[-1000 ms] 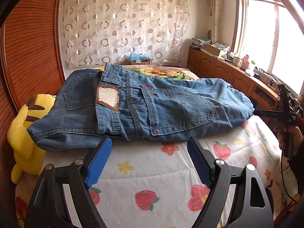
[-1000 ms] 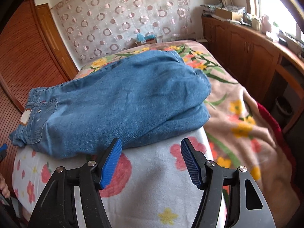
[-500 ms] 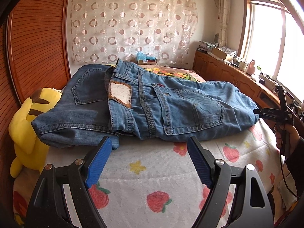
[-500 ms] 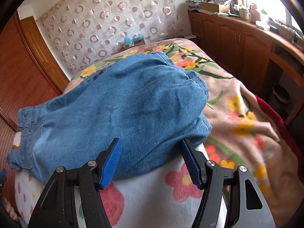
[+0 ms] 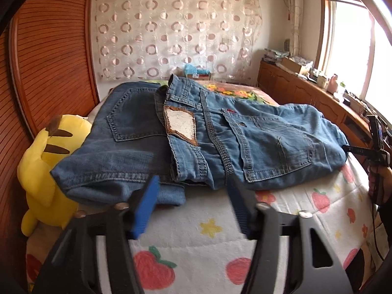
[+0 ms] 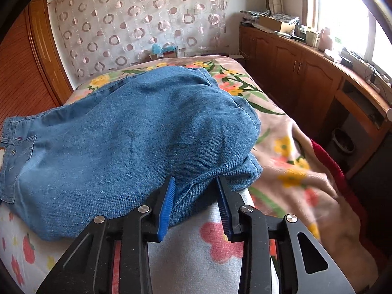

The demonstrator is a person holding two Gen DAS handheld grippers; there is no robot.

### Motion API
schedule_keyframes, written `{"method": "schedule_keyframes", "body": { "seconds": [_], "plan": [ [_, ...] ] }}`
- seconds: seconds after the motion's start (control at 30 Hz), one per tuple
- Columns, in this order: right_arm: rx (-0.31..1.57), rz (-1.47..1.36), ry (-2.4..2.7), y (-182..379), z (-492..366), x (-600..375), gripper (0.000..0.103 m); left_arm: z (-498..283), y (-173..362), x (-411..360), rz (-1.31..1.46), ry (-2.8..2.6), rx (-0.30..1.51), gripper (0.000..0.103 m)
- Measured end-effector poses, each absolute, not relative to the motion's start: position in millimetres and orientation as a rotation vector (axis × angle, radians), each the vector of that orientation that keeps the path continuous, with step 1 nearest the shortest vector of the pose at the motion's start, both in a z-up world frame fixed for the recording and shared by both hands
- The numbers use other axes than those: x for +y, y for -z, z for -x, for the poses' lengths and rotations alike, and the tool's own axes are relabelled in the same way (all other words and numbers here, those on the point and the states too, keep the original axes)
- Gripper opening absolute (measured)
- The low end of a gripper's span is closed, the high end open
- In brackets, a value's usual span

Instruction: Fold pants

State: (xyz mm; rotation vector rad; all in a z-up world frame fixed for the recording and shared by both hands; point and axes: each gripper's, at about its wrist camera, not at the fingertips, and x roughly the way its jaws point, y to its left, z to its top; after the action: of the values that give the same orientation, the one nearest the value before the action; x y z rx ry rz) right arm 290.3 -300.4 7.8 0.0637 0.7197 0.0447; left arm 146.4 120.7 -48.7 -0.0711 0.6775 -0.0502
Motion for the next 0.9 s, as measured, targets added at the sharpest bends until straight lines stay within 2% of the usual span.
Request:
{"method": "schedule_keyframes", "body": {
  "seconds": [0.03, 0.07, 0.4, 0.47, 0.5, 0.53, 0.9],
  "plan": [
    [0.720, -0.061, -0.045, -8.1, -289.8, -303.3, 0.035, -149.2, 49.1, 121.4, 0.068, 0.053, 0.680, 0.044],
    [0.720, -0.059, -0.045, -8.4, -290.2, -303.8, 0.035, -155.5, 49.9, 122.1, 0.055, 0.047, 0.685, 0.042],
    [0.721, -0.059, -0.048, -7.9, -290.7, -303.5, 0.035, -190.2, 70.6, 118.1, 0.016, 0.053, 0.767, 0.041],
    [0.718, -0.056, -0.067, -8.7, -289.1, -304.8, 0.022, -189.6, 68.3, 114.7, -0.003, 0.056, 0.752, 0.032],
    [0.718, -0.045, -0.072, -9.0, -288.6, -303.7, 0.012, -189.0, 66.9, 114.2, -0.010, 0.055, 0.744, 0.018],
    [0.717, -0.037, -0.075, -10.0, -288.1, -302.5, 0.005, -188.0, 63.5, 114.1, -0.014, 0.051, 0.729, 0.010],
    [0.604, 0.035, -0.103, -44.0, -273.3, -305.9, 0.003, -175.1, 13.0, 117.5, -0.019, 0.053, 0.599, 0.003]
  ]
}}
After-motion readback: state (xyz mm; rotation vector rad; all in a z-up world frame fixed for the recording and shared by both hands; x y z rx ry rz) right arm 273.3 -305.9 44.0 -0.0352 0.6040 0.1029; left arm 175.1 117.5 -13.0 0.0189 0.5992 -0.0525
